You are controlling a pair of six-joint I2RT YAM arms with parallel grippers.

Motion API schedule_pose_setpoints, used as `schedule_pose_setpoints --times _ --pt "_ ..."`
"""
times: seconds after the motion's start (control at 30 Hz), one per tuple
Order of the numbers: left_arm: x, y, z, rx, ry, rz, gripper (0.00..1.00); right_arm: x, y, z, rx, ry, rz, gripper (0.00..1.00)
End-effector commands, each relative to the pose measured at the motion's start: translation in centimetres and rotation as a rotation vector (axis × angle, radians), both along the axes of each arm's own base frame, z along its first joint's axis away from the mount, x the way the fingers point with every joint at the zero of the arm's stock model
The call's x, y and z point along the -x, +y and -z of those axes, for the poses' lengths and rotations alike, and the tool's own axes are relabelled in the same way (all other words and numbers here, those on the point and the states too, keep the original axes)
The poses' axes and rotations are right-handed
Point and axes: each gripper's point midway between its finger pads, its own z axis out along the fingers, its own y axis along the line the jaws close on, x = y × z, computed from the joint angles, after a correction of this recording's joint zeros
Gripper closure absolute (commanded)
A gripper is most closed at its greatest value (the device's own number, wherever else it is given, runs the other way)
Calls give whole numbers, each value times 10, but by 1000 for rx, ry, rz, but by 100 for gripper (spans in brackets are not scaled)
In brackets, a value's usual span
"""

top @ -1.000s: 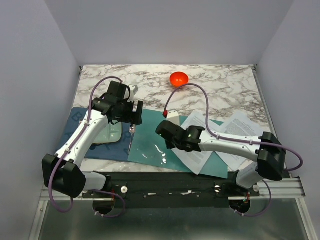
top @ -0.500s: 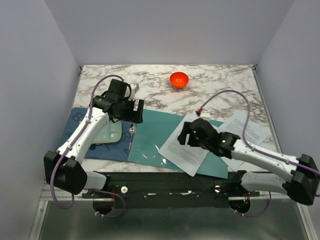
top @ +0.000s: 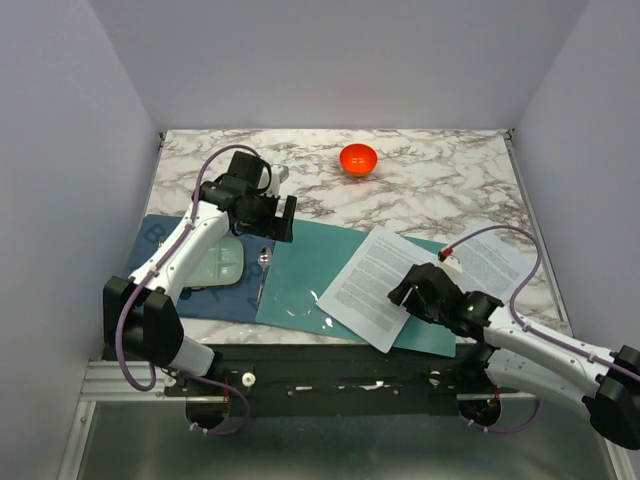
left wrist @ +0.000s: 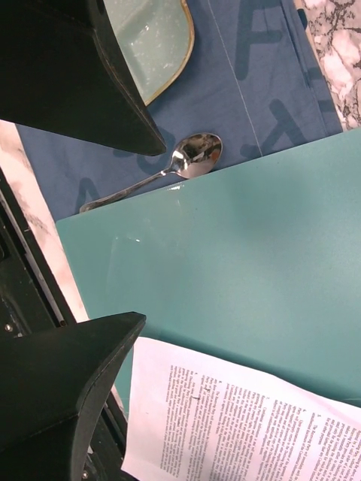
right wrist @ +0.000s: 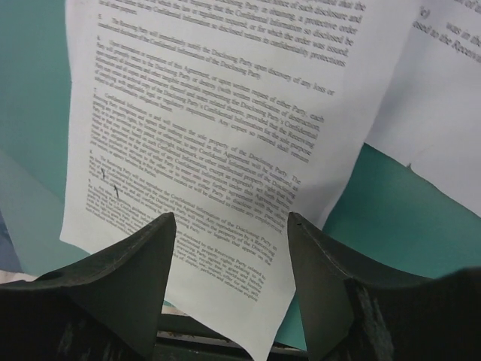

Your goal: Put the files into the folder

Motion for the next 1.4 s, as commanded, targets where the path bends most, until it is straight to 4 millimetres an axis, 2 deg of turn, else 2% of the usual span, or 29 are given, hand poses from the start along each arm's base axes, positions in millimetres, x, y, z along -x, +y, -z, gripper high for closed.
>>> schedule_pose_setpoints --times 0.0,0.2,0.4,0.43,0.6,0.73,0.93,1.07,1.13,1.37 --pt "3 0 2 -11 -25 50 1 9 -17 8 -8 51 112 31" --pt "3 5 11 -40 -27 55 1 13 -21 5 -20 46 118 33" --pt "8 9 15 -61 -31 74 1 27 -39 17 52 140 206 34" --pt "9 10 14 -62 -34 76 1 32 -48 21 90 171 236 33" --pt "8 13 9 -70 -67 74 1 27 -46 24 101 161 238 31" --pt "11 14 9 -69 -67 76 1 12 -37 24 41 81 237 31" --pt "17 16 26 -87 -28 92 1 -3 -30 19 -40 -20 244 38" --pt "20 20 42 -120 -3 116 1 -5 -29 20 -40 -31 243 43" --pt "20 21 46 -127 2 126 1 -7 -27 22 -48 -37 238 45" --pt "24 27 52 -161 16 142 1 -9 -25 26 -65 -48 244 60"
